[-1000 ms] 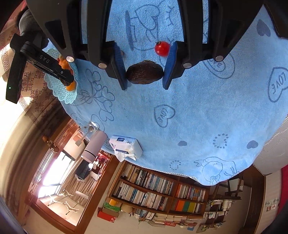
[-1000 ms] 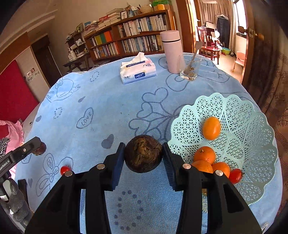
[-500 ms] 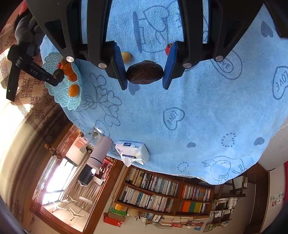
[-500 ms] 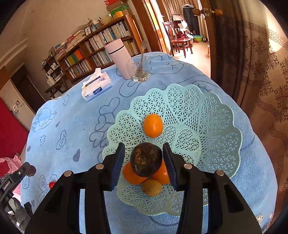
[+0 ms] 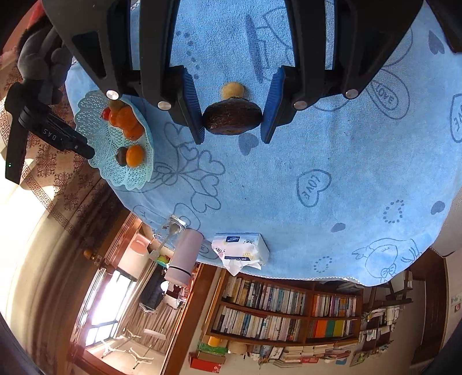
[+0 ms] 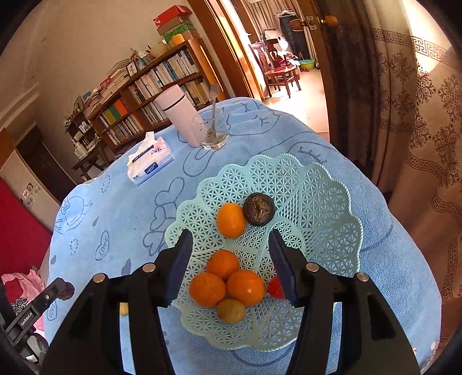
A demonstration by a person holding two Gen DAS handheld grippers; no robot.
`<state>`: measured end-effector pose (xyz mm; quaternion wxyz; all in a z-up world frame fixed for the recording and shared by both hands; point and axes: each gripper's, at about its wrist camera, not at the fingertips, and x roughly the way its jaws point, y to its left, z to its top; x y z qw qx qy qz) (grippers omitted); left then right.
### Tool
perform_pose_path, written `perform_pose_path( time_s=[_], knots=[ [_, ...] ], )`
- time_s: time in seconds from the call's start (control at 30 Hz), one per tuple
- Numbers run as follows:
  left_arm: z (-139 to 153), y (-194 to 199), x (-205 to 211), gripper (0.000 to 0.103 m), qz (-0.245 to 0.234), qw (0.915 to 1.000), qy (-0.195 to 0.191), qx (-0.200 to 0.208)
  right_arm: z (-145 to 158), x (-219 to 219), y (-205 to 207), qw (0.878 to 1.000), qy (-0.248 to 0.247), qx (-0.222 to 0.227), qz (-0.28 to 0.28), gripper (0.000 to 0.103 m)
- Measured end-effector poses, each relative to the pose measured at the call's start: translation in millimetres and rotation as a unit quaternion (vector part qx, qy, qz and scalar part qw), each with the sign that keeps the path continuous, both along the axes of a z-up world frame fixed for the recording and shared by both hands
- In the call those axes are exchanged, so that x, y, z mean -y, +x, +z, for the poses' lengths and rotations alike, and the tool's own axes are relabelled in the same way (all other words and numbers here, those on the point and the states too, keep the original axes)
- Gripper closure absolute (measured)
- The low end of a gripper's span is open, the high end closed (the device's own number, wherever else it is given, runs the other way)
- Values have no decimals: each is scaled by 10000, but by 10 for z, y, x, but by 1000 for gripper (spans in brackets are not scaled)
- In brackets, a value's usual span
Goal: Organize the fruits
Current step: 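Carry the held brown fruit into the basket and open the left gripper, then move the left gripper to the red tomato and close around it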
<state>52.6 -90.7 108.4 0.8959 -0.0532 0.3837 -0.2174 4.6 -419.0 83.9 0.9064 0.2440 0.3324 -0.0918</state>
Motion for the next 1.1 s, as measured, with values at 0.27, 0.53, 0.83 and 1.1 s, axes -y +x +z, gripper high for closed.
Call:
perform_pose_path(
  time_s=[0.27, 0.53, 0.83, 1.1],
  knots=[
    [-21, 24, 525, 62, -488, 9986, 177, -83, 111, 147, -49, 9996, 102, 208, -129, 40],
    [-76, 44, 1106, 62, -1039, 9941, 239, -214, 197, 305, -115, 9988, 197, 372, -231, 40],
    [40, 18, 1493, 40, -1397, 9902, -61, 3, 187, 339, -116, 9988, 279, 351, -210, 40],
    [17, 90, 1164, 39, -867, 9962, 3, -63, 182, 266, -124, 9989, 244, 357, -187, 40]
  ],
)
